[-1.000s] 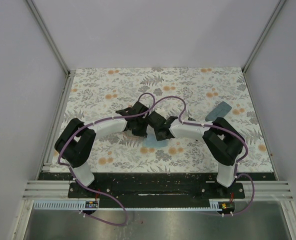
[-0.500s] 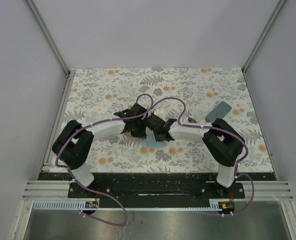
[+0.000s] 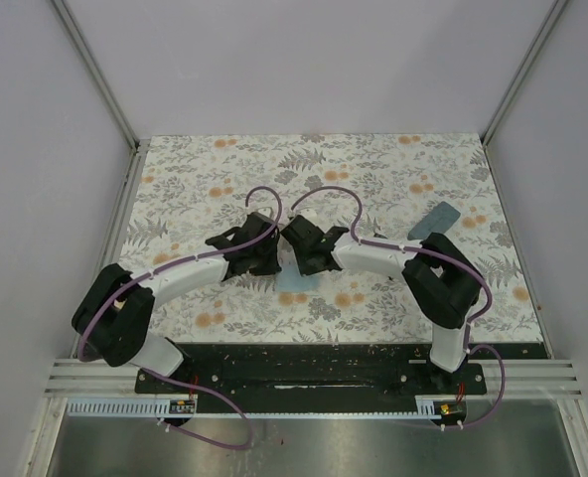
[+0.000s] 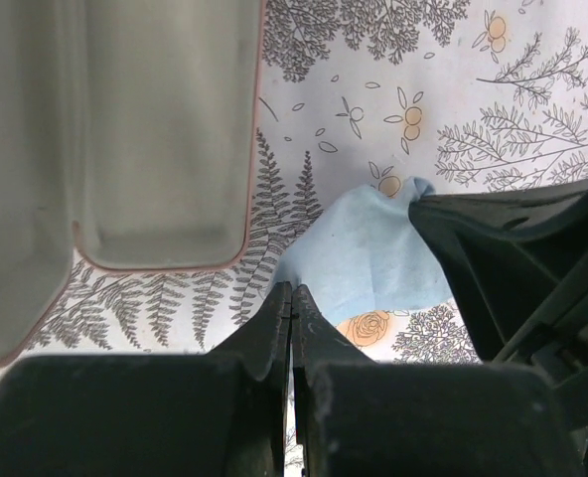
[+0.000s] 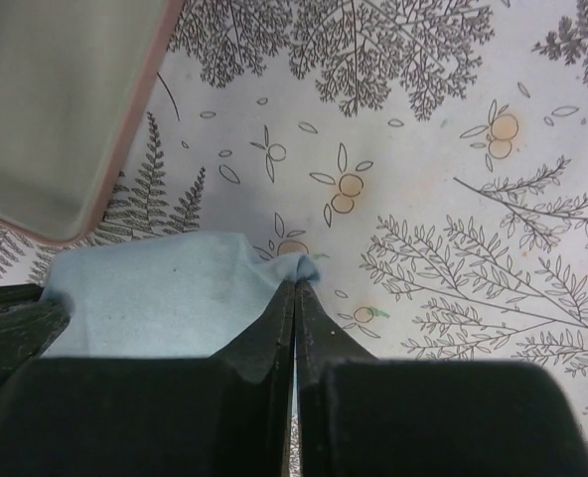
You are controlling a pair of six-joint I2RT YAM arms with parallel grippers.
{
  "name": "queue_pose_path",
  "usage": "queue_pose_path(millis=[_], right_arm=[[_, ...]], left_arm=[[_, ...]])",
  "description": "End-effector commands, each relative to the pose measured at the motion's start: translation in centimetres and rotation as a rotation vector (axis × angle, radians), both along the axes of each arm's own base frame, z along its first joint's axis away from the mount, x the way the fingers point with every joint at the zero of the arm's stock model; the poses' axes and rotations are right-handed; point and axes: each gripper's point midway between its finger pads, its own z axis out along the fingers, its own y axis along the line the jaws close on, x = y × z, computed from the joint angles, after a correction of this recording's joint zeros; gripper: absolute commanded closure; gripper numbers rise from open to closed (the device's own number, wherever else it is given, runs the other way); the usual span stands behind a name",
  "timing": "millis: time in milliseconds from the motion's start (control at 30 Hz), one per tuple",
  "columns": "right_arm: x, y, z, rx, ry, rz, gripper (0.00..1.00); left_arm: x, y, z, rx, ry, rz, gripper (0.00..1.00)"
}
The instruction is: Organize the sunglasses
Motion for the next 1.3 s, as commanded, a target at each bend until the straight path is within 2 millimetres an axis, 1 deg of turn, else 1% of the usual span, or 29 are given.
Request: queue_pose_path(millis=[0, 200, 333, 400, 600, 733, 800, 900, 1033, 1267], right_arm=[[2.6, 1.9, 3.6, 0.110, -0.077, 0.042, 1.00], [4.4, 3.7, 5.1, 0.139, -0.139, 0.175, 1.00], [5.7, 4.7, 5.5, 0.152, -0.175, 0.251, 1.00], [6.6, 5.0, 5.2, 0.146, -0.186, 0.258, 1.00], [7.9, 6.9, 4.6, 0.175, -0.196, 0.320, 1.00], [8.6, 8.0, 4.1, 0.181, -0.198, 0.346, 1.00], [8.9, 8.6, 4.3, 0.188, -0.204, 0.361, 1.00], [9.2, 8.9, 4.0, 0.183, -0.203, 0.379, 1.00], [9.7, 9.6, 4.4, 0.203, -0.208, 0.408, 1.00], [10.4, 10.8, 3.7, 0.208, -0.192, 0.447, 1.00]], left_arm=[[1.5, 0.8, 2.2, -0.027, -0.102, 0.109, 1.00], [1.5, 1.8, 2.4, -0.027, -0.127, 0.207, 1.00], [1.7, 2.8, 2.3, -0.004, -0.142, 0.271, 1.00], [1.8, 3.1, 2.2, 0.003, -0.148, 0.299, 1.00], [2.6, 4.2, 1.9, 0.035, -0.183, 0.378, 1.00], [2.9, 4.5, 1.5, 0.058, -0.180, 0.410, 1.00], [2.9, 4.7, 1.3, 0.065, -0.178, 0.425, 1.00], [3.0, 4.8, 1.2, 0.066, -0.180, 0.438, 1.00], [3.1, 4.9, 0.8, 0.072, -0.174, 0.445, 1.00], [3.1, 5.0, 0.0, 0.068, -0.175, 0.475, 1.00]])
